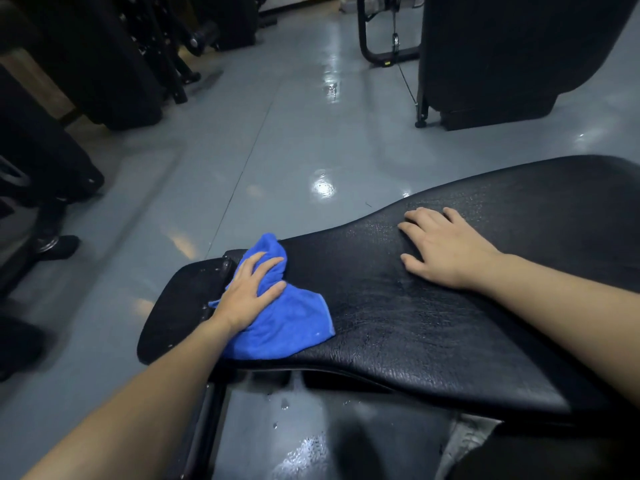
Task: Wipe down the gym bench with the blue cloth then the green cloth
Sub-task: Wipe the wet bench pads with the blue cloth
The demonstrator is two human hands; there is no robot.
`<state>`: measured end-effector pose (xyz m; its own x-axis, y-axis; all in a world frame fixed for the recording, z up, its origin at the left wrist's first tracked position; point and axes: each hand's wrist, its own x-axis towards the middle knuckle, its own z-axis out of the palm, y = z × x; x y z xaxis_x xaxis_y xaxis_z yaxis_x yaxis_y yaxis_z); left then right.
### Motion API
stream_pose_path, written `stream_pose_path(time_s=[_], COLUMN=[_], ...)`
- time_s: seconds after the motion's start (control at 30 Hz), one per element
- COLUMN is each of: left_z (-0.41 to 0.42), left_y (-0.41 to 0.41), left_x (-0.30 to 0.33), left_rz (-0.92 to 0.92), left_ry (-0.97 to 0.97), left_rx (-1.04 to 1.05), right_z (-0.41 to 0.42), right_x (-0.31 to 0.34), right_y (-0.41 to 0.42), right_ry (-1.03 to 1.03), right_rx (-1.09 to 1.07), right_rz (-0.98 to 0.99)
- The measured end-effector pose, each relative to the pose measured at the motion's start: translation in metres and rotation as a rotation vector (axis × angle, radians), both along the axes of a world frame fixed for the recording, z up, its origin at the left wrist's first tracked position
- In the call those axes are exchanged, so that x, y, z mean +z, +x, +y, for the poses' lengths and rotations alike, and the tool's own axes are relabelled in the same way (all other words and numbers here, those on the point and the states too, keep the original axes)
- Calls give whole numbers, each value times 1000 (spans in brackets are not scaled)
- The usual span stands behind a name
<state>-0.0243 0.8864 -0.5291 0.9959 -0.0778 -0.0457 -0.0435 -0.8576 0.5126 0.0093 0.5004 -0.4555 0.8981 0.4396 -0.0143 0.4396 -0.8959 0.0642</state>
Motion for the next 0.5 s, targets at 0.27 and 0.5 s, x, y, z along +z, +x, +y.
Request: stream_pose_path(time_s=[0.27, 0.5], left_z=[9, -64], left_y=[-16, -21], left_x=[-7, 6], left_rz=[-15, -65], left_ry=[-23, -4], left_rx=[83, -96], right_z=[-1, -7], right_x=[1, 12], right_y=[1, 10], right_ry=[12, 26], right_rx=[9, -20], right_rz=[-13, -54])
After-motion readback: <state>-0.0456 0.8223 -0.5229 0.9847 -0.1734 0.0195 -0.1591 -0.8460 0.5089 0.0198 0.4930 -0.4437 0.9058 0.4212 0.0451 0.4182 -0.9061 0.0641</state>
